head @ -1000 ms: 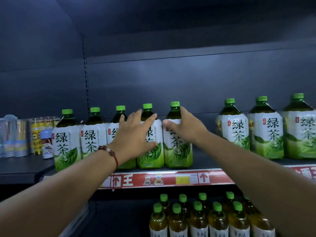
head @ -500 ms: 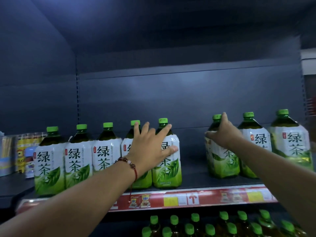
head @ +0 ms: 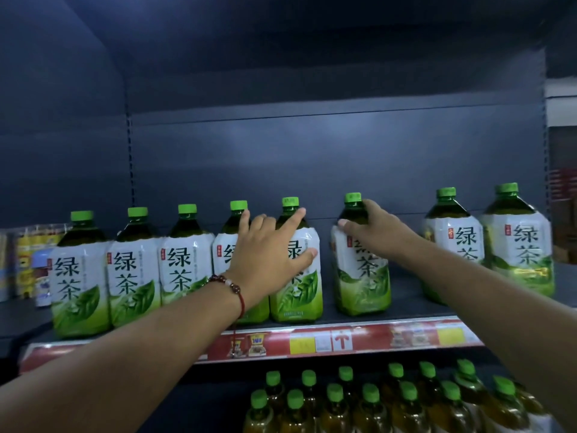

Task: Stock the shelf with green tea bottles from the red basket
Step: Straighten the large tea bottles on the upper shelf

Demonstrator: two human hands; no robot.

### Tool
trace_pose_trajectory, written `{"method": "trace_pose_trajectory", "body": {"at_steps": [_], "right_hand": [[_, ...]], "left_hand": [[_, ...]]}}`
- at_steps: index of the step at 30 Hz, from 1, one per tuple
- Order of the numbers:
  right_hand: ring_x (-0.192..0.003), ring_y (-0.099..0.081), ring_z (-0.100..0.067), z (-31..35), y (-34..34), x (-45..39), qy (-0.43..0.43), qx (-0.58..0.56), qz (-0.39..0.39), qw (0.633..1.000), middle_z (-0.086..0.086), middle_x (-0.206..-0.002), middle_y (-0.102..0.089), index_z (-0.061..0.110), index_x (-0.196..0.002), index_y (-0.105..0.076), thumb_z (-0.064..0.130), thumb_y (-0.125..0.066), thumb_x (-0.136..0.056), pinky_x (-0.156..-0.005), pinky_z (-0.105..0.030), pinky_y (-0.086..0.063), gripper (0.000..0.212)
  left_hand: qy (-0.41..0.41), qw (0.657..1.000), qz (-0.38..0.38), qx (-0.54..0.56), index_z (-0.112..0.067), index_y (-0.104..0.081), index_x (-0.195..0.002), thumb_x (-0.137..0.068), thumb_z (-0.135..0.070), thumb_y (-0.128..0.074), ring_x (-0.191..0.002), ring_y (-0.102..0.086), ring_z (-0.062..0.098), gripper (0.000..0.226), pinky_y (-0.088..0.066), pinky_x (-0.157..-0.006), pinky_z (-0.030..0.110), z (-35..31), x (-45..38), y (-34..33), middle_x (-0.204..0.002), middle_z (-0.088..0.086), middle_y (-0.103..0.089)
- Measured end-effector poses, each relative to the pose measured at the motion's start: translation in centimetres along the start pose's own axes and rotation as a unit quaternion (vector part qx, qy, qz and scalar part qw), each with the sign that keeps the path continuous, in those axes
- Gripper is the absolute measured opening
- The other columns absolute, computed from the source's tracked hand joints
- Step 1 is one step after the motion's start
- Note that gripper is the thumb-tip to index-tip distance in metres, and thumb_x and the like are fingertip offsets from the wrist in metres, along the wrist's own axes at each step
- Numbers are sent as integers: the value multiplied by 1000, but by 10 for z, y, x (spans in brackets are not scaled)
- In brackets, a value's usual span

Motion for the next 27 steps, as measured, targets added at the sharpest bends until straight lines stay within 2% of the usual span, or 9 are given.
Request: {"method": "trace_pose_trajectory", "body": {"at_steps": [7,14,17,19,20,22,23,25,27], "right_hand": [[-117,-57,-31,18,-6,15,34,-12,-53,998,-7,-124,-64,24,-134,-47,58,-58,-89,-100,-48,-45,57],[-118,-51,-28,24,-7,21,25,25,-112,993,-1,-118,-64,26,-119,-51,61,-55,-89,-88,-39,-33,46],[-119,-51,-27,23,-9,22,30,30,-110,993,0,-118,-64,27,-118,-52,61,-54,-90,-84,-38,-29,45],[-120,-52,-28,23,-10,21,38,35,-84,995,0,-122,-64,27,-122,-51,61,-54,-90,-89,-37,-33,46],[-120,-54,-28,23,-10,19,43,26,-50,997,0,-124,-64,27,-125,-51,60,-55,-90,-94,-37,-38,49],[-119,-59,-24,20,-10,11,59,-22,46,997,-1,-124,-65,24,-128,-56,57,-53,-92,-100,-37,-44,49],[-120,-59,-23,17,-5,8,64,-33,73,995,-2,-126,-65,21,-128,-59,57,-52,-94,-101,-36,-44,50],[-127,-54,-24,1,27,0,52,6,18,998,-7,-136,-59,15,-136,-56,57,-51,-94,-102,-34,-41,59],[-133,-46,-31,-23,75,-5,32,90,-123,988,-13,-143,-50,11,-143,-46,52,-57,-93,-107,-38,-36,65]], "left_hand": [[12,1000,12,6,-39,-12,-157,-91,-70,-36,-145,-28,32,76,-2,-123,50,-1,1,0,-144,13,-49],[27,999,23,19,-39,-11,-157,-92,-68,-38,-151,-14,33,76,-1,-123,50,0,-2,-3,-149,14,-46],[37,999,26,9,-37,-13,-157,-92,-65,-41,-151,-9,36,76,-2,-123,52,-3,-1,-1,-157,17,-33],[37,999,8,-22,-31,-22,-156,-92,-63,-43,-151,-5,37,74,-5,-122,54,-10,-2,5,-163,17,-16],[24,999,-12,-38,-26,-31,-153,-92,-63,-43,-151,-7,39,72,-6,-122,56,-17,-3,11,-163,17,-15],[-18,997,-50,-59,-18,-48,-140,-91,-64,-42,-148,-16,40,67,-10,-121,58,-39,-6,19,-156,19,-29],[-42,996,-56,-64,-18,-48,-138,-91,-65,-39,-147,-19,39,67,-10,-120,58,-51,-7,18,-151,18,-36],[-88,993,-48,-68,-26,-35,-149,-90,-71,-32,-147,-20,39,74,-9,-120,58,-72,-10,11,-144,15,-45],[-103,992,-29,-65,-37,-17,-156,-90,-75,-28,-149,-17,39,77,-6,-120,59,-82,-14,3,-144,15,-47]]}}
Point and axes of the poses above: each hand's wrist, its own x-axis away from the middle knuckle, its own y-axis out of the back of the hand, z = x × y, the point moved 10 cm from there along -x, towards the middle knuckle
